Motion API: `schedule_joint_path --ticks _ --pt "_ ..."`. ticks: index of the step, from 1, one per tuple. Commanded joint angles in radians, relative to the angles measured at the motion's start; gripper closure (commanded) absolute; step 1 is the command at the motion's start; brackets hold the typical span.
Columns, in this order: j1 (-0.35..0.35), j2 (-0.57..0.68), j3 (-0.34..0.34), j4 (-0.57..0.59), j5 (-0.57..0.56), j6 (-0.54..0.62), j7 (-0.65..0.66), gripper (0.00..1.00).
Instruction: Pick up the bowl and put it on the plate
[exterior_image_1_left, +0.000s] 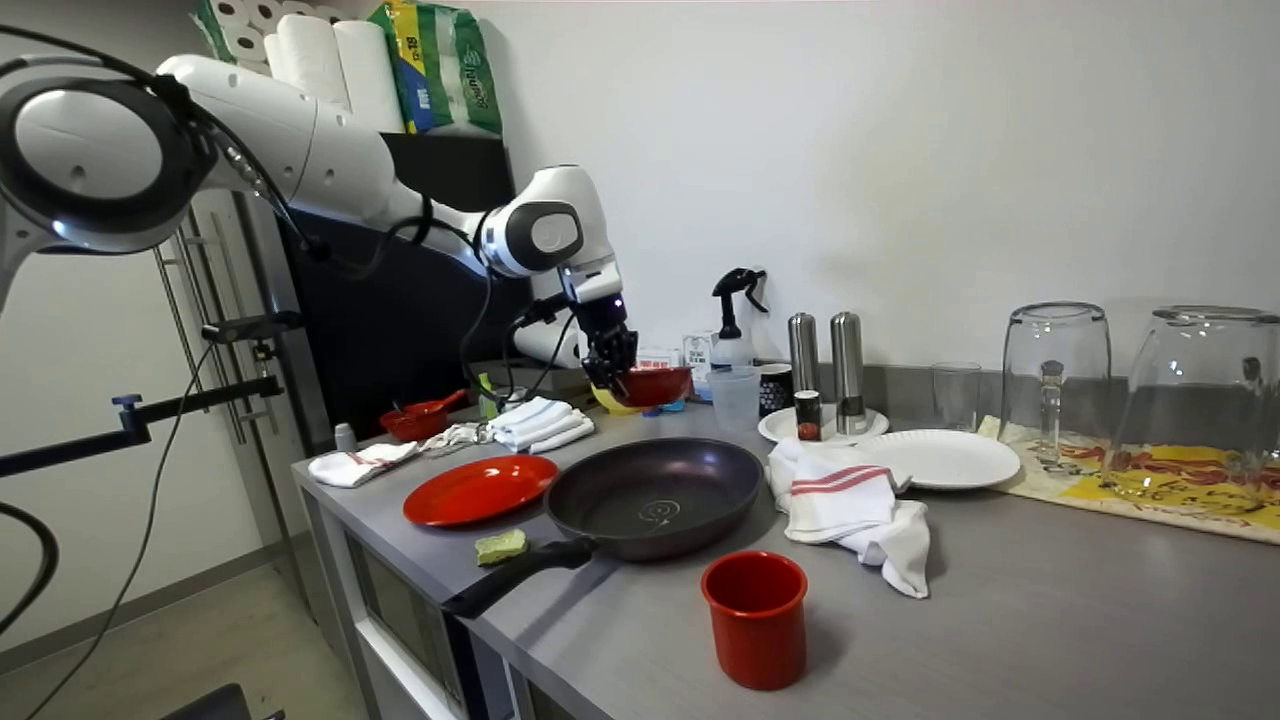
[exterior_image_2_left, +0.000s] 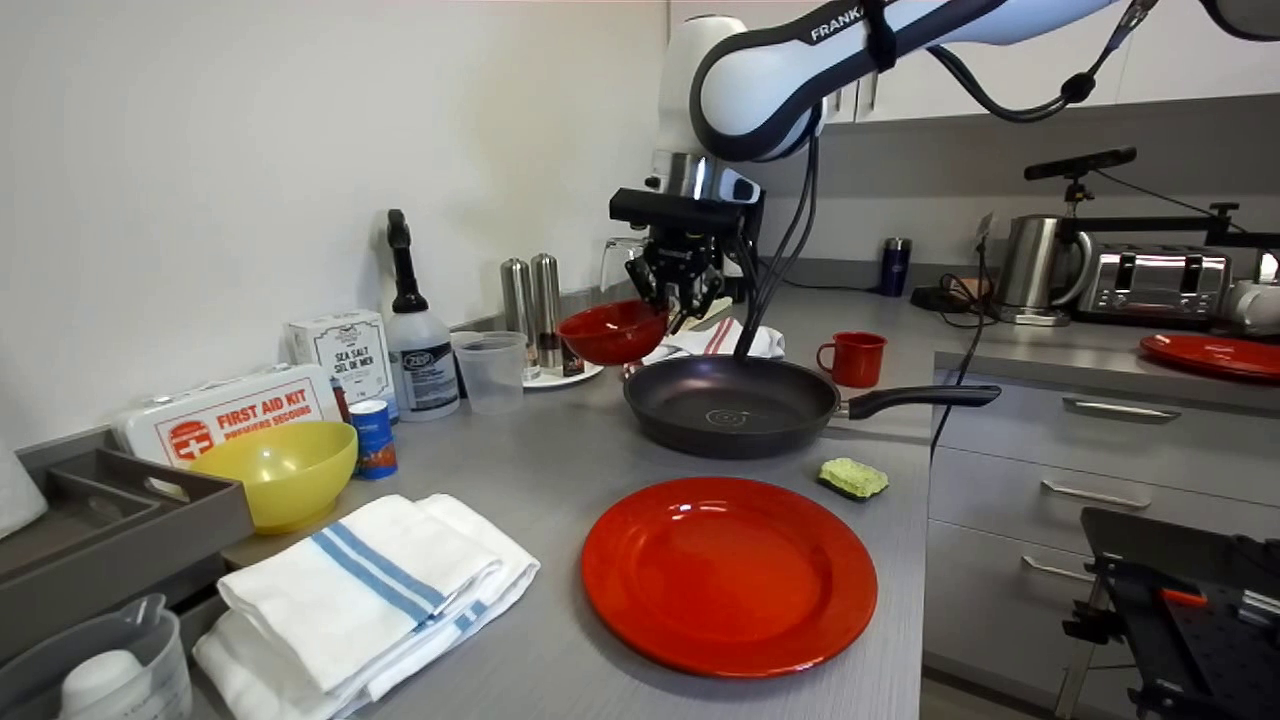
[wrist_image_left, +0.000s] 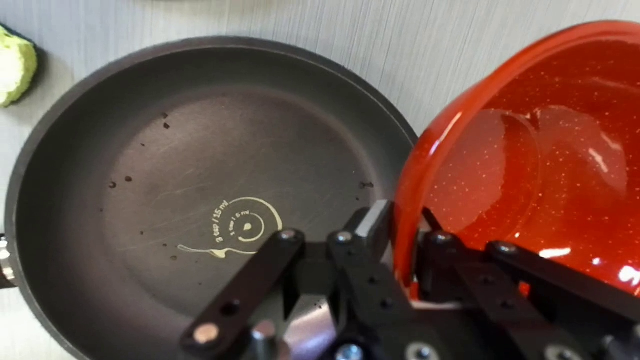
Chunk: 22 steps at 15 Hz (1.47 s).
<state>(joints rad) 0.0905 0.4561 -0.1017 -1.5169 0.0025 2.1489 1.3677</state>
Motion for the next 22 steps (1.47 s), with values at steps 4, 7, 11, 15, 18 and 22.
schedule_joint_path --ticks 4,7,11,15,18,22 --pt "0.001 -0.090 0.067 -0.087 0.064 0.000 -0.030 0.96" --pt "-0.002 -0.114 0.102 -0.119 0.110 -0.017 -0.067 0.96" --pt "-0.004 -0.152 0.123 -0.185 0.151 -0.027 -0.118 0.96" --pt "0.000 -0.189 0.127 -0.262 0.155 -0.024 -0.176 0.96" --pt "0.002 -0.219 0.132 -0.321 0.155 -0.017 -0.222 0.96" --pt "0.007 -0.271 0.141 -0.413 0.158 0.000 -0.257 0.96"
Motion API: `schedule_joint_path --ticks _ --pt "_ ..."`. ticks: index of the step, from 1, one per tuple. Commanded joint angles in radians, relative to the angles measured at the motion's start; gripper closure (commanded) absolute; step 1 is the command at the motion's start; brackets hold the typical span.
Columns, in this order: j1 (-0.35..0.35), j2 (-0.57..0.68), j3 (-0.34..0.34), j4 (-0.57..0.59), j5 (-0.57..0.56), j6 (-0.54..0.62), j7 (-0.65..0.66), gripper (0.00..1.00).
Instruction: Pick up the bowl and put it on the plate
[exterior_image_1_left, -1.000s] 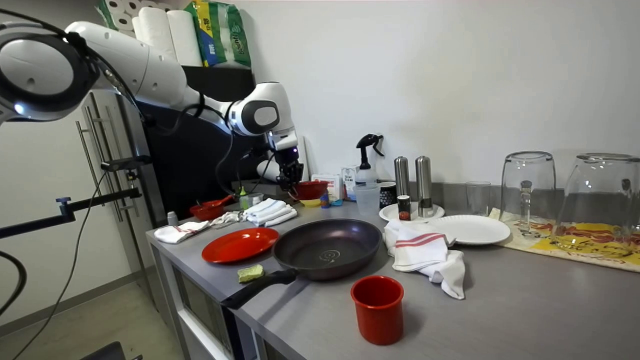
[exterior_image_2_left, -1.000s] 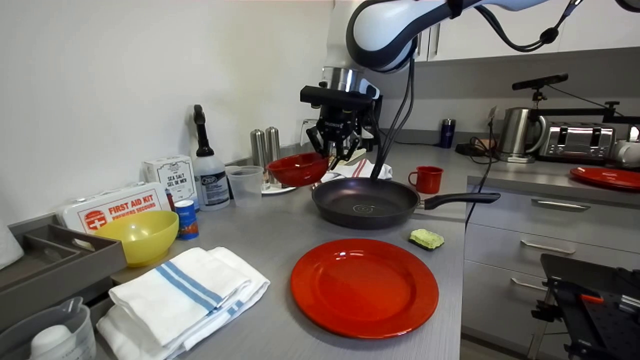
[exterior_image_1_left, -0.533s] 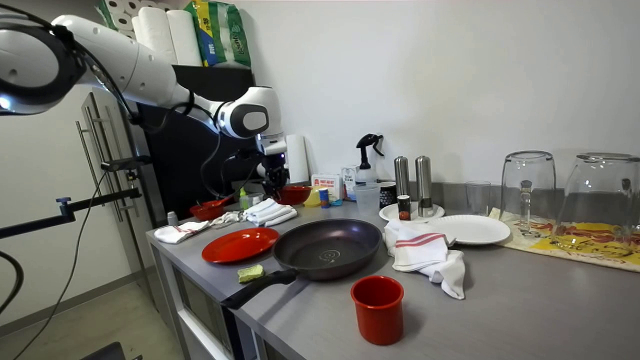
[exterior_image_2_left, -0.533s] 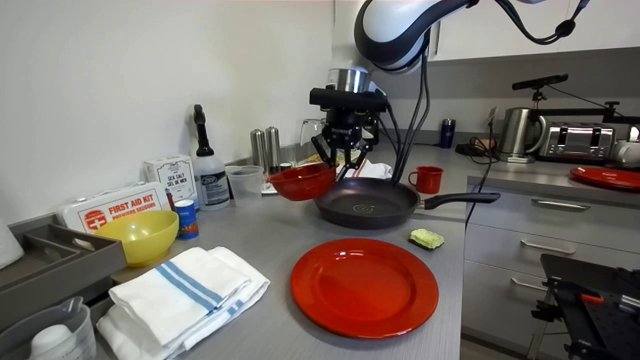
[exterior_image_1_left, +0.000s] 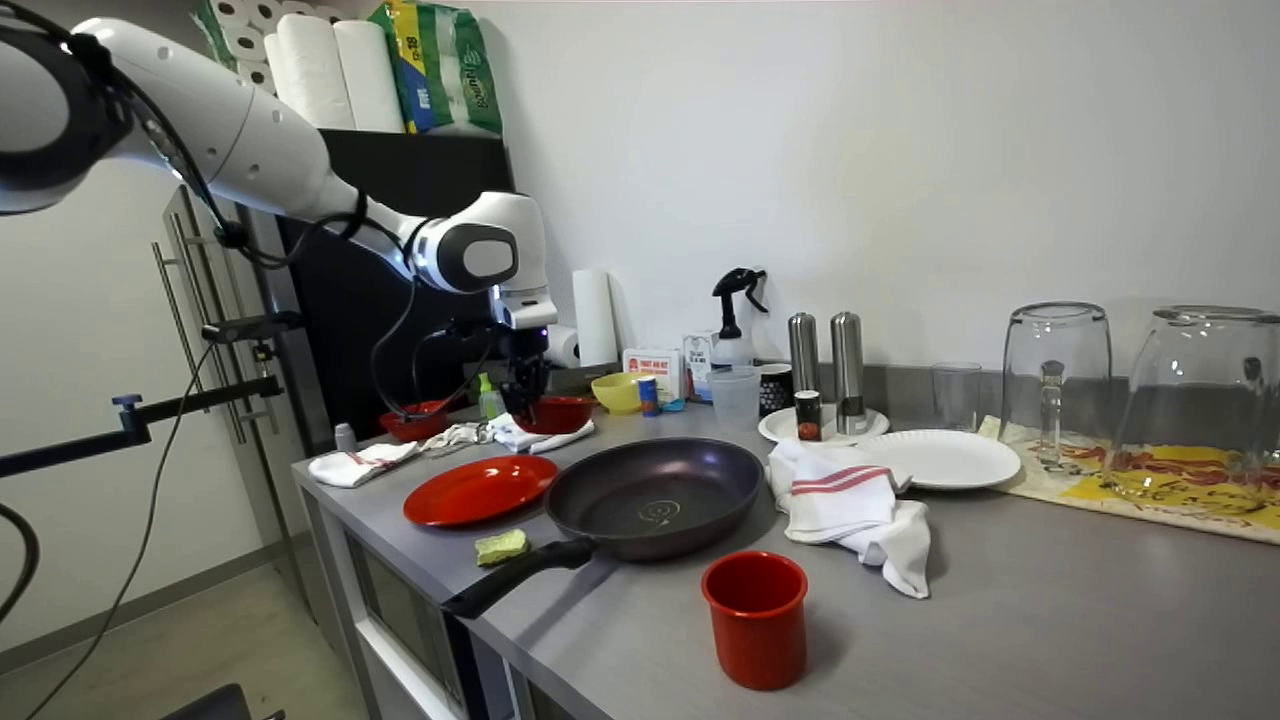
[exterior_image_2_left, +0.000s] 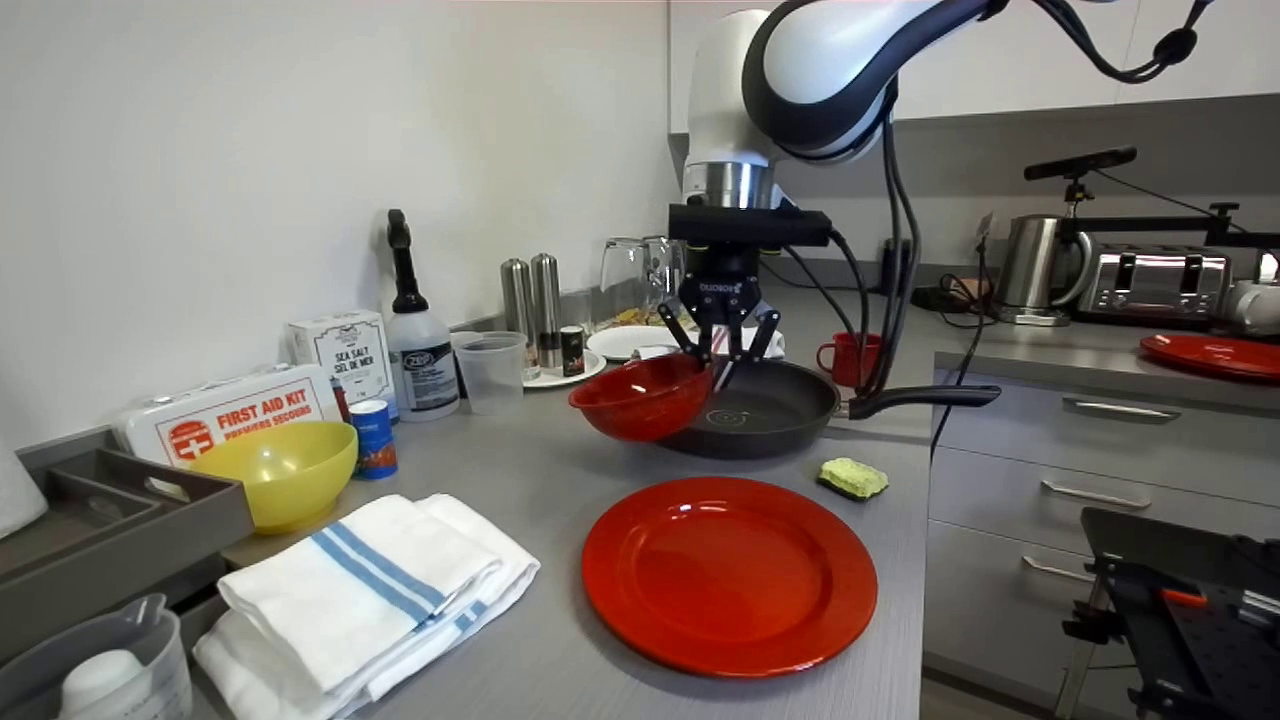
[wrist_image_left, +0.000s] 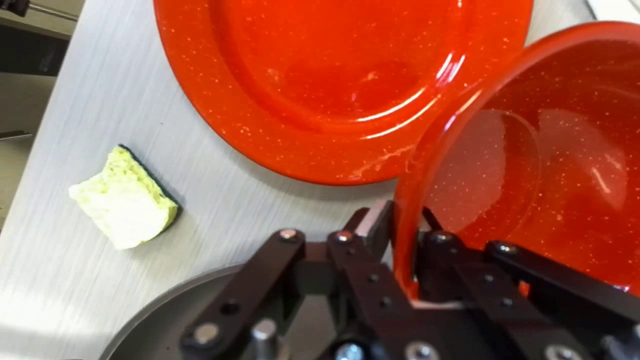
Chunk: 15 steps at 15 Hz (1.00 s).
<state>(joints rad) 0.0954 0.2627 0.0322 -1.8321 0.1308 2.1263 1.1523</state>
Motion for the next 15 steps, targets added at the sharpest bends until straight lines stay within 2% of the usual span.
schedule_joint_path --ticks 1,9,15 --pt "0.004 -0.095 0.010 -0.127 0.031 0.030 -0.047 0.96" --pt "0.033 -0.228 0.063 -0.338 0.045 0.069 -0.053 0.96" --pt "0.040 -0.275 0.091 -0.415 0.102 0.120 -0.083 0.96"
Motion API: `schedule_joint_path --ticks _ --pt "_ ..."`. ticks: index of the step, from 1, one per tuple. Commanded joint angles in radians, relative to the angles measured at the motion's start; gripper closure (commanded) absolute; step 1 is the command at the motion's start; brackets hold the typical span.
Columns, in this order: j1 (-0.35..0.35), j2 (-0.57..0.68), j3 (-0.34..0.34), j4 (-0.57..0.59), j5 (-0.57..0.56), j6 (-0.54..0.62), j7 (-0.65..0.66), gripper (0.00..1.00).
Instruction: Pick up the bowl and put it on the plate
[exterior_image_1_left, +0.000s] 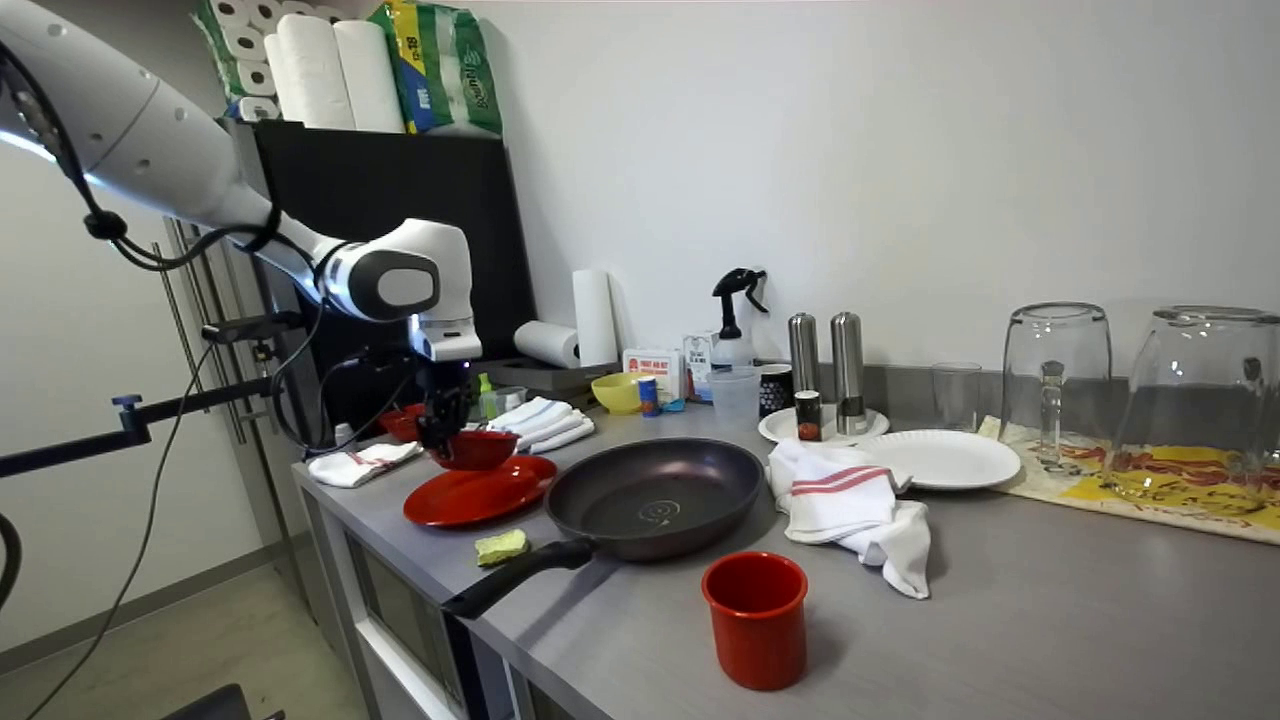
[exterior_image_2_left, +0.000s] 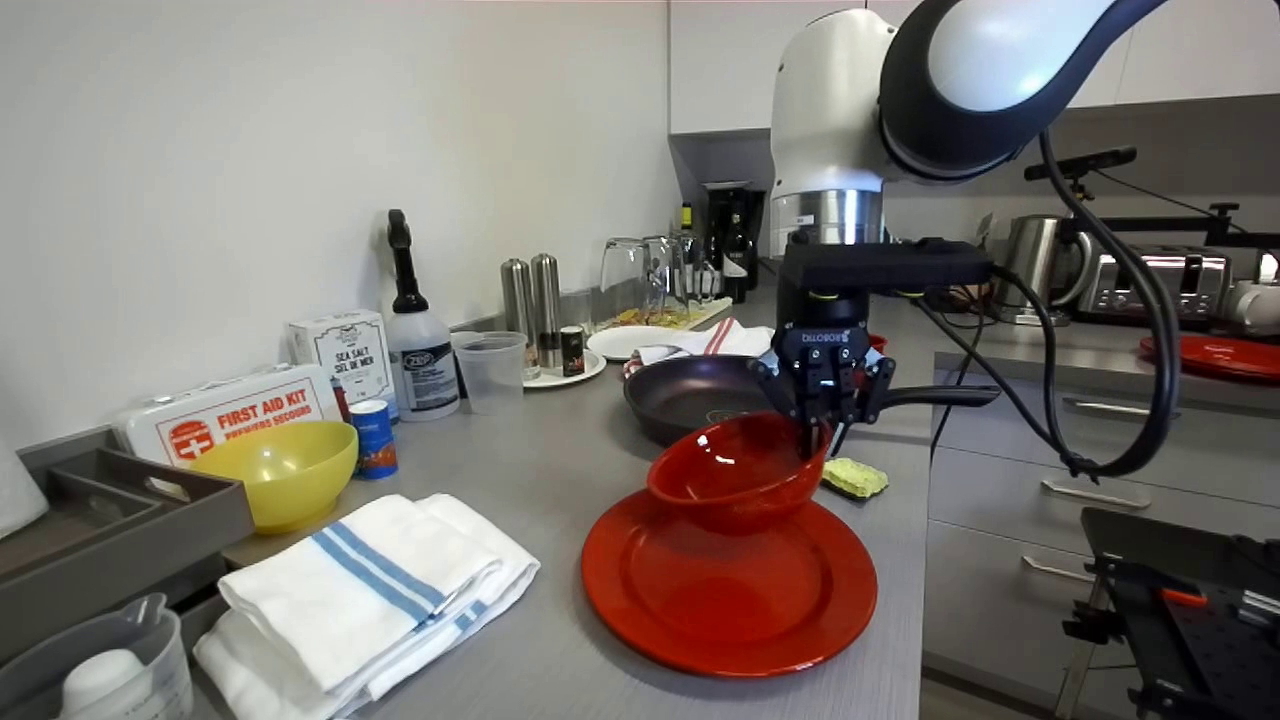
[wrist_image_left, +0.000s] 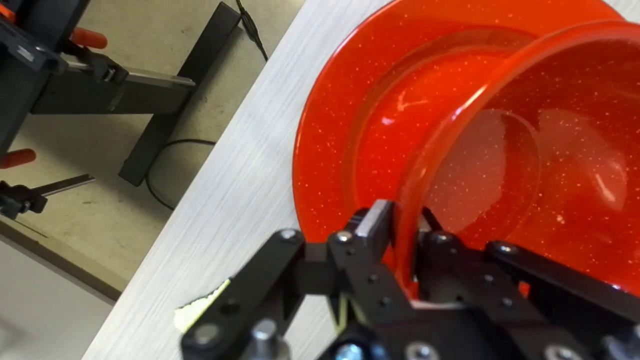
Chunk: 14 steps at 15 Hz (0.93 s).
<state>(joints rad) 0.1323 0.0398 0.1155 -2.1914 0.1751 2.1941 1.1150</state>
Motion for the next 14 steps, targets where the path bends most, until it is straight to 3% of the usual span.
schedule_joint_path --ticks 1,14 --pt "0.004 -0.056 0.010 -0.064 0.066 0.067 -0.053 0.96" --pt "0.016 -0.100 0.034 -0.218 0.187 0.196 -0.239 0.96"
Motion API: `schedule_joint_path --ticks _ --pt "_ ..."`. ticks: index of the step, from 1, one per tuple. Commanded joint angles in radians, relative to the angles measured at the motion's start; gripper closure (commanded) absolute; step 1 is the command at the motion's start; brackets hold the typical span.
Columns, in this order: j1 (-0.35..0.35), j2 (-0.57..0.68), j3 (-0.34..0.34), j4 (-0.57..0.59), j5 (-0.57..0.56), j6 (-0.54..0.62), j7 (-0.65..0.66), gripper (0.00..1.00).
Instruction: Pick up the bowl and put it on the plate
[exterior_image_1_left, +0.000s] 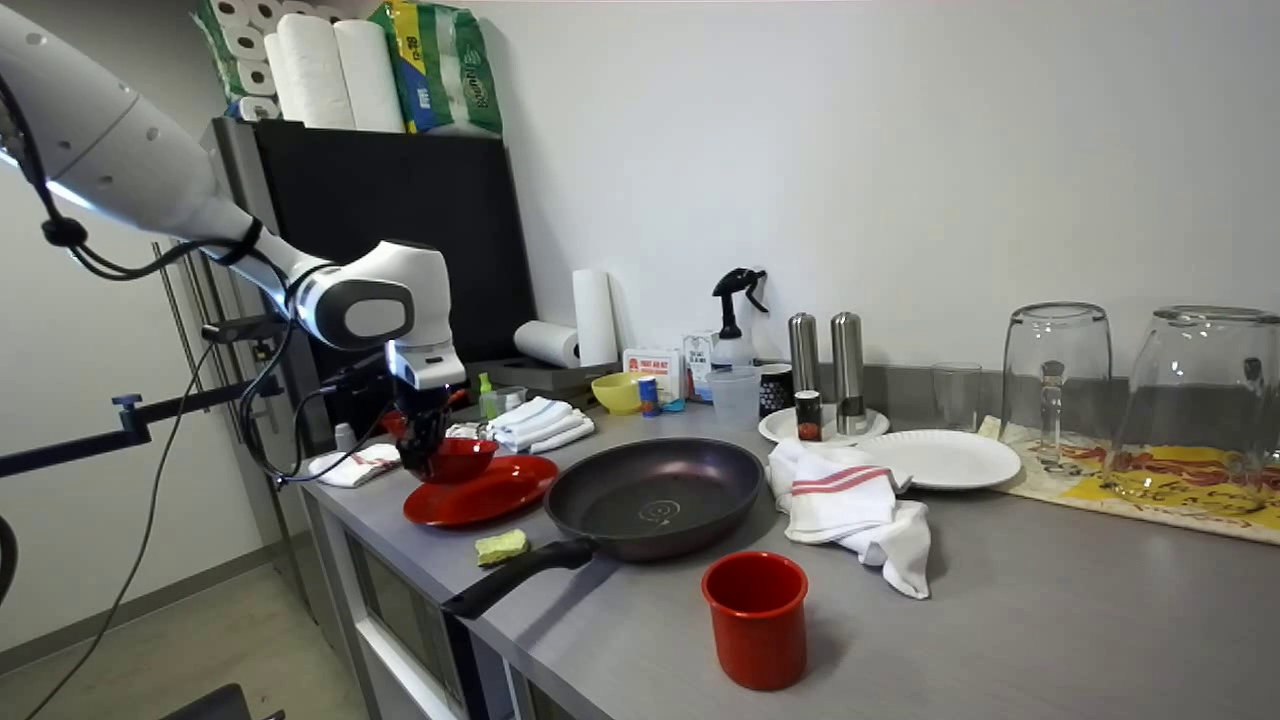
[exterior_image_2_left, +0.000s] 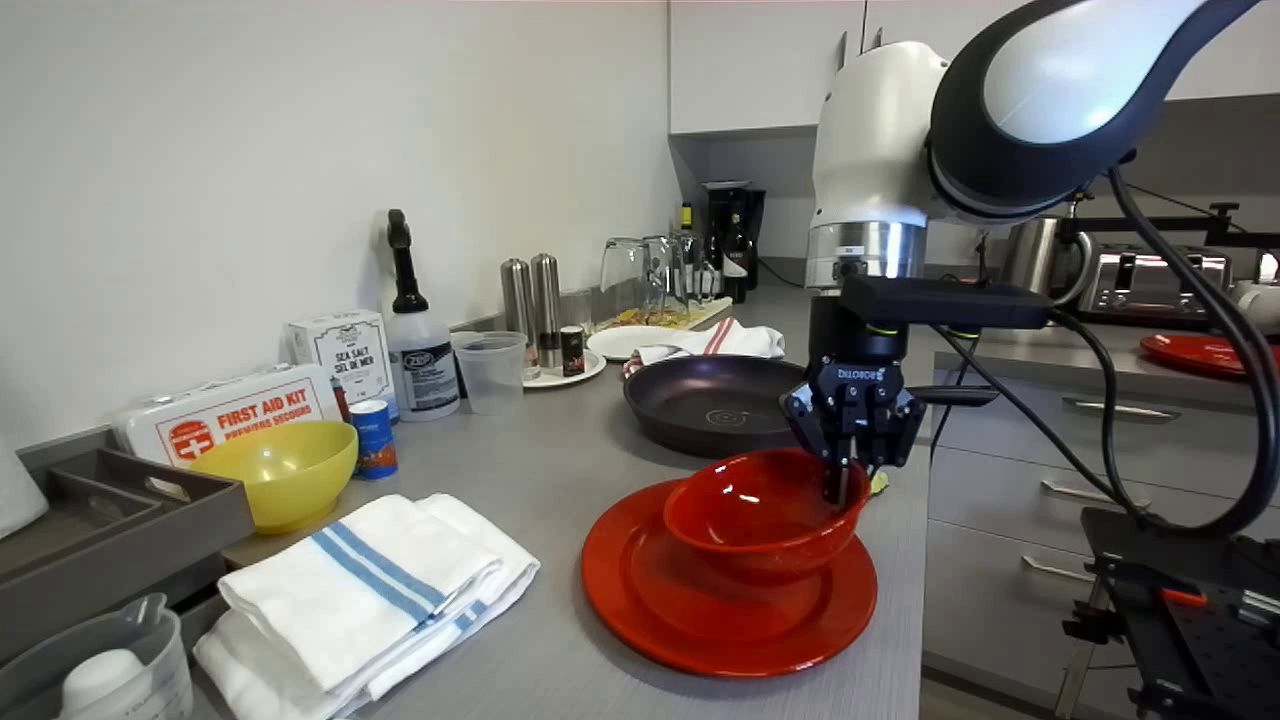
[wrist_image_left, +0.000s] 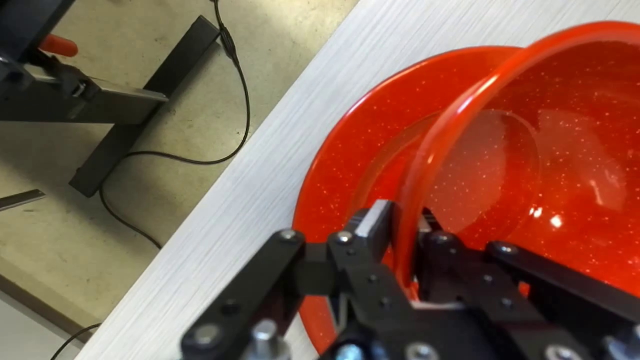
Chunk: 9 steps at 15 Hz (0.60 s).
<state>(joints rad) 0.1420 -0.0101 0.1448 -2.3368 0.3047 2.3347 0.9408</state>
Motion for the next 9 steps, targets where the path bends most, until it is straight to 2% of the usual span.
schedule_joint_path --ticks 1,9 --pt "0.008 -0.054 0.006 -0.089 0.068 0.073 -0.080 0.96" --pt "0.016 -0.044 0.016 -0.180 0.125 0.334 -0.263 0.96"
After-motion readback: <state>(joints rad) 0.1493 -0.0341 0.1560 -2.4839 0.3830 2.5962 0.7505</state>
